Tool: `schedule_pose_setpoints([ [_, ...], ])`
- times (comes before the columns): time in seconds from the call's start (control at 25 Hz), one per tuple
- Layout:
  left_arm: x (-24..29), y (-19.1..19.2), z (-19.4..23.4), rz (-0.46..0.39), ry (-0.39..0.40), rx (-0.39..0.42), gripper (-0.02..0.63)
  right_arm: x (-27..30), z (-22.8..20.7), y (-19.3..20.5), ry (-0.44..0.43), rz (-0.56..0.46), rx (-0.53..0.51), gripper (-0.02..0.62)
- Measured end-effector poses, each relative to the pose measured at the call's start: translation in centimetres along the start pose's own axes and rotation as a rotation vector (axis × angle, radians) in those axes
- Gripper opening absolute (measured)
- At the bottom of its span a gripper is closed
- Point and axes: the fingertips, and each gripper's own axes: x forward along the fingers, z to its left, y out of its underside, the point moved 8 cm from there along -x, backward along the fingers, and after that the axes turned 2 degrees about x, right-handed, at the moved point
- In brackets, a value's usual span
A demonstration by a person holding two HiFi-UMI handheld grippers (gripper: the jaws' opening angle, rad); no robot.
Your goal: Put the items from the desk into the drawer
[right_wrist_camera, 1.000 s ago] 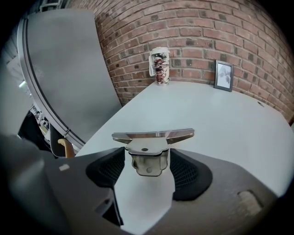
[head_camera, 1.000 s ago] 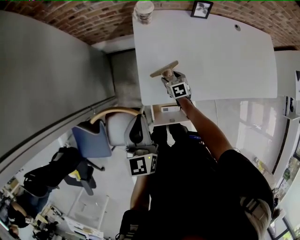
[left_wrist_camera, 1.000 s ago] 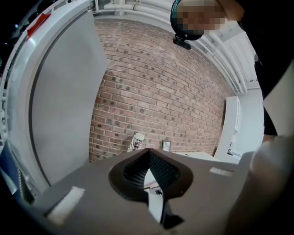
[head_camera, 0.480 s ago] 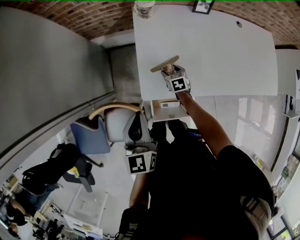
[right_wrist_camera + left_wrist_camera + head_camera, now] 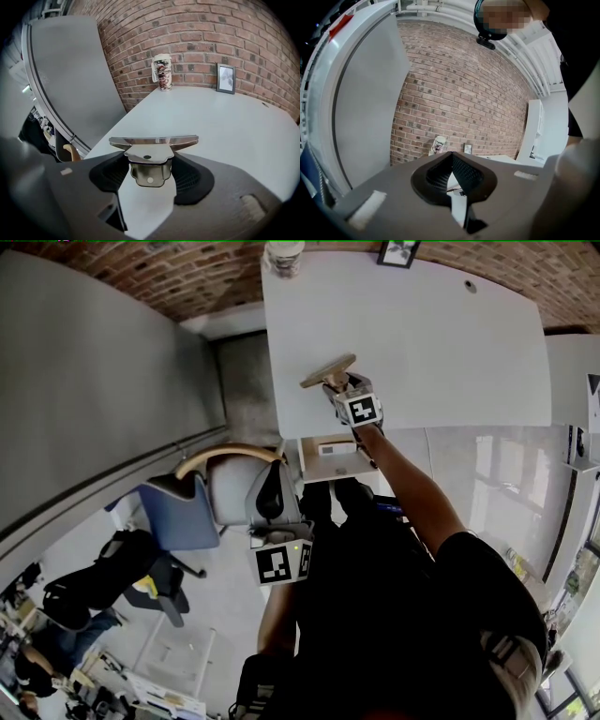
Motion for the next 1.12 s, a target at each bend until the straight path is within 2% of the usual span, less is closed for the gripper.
schedule_pose_setpoints([
  [0.44, -0.4, 0.2, -1.6, -0.017, 0.061, 0.014, 0.015, -6.4, 1.3, 2.7, -0.047, -0.029, 0.022, 0.284],
  [0.8, -0.1, 0.7, -4.0, -0.022, 0.128, 0.027, 0.015, -11.9, 2.1, 7.7, -0.083, -0.016, 0.052, 0.284],
  [1.12, -0.2, 2.3, -5.4, 0.011, 0.182, 0.034, 0.015, -14.6, 3.3, 12.1, -0.116, 0.026, 0.071, 0.284],
])
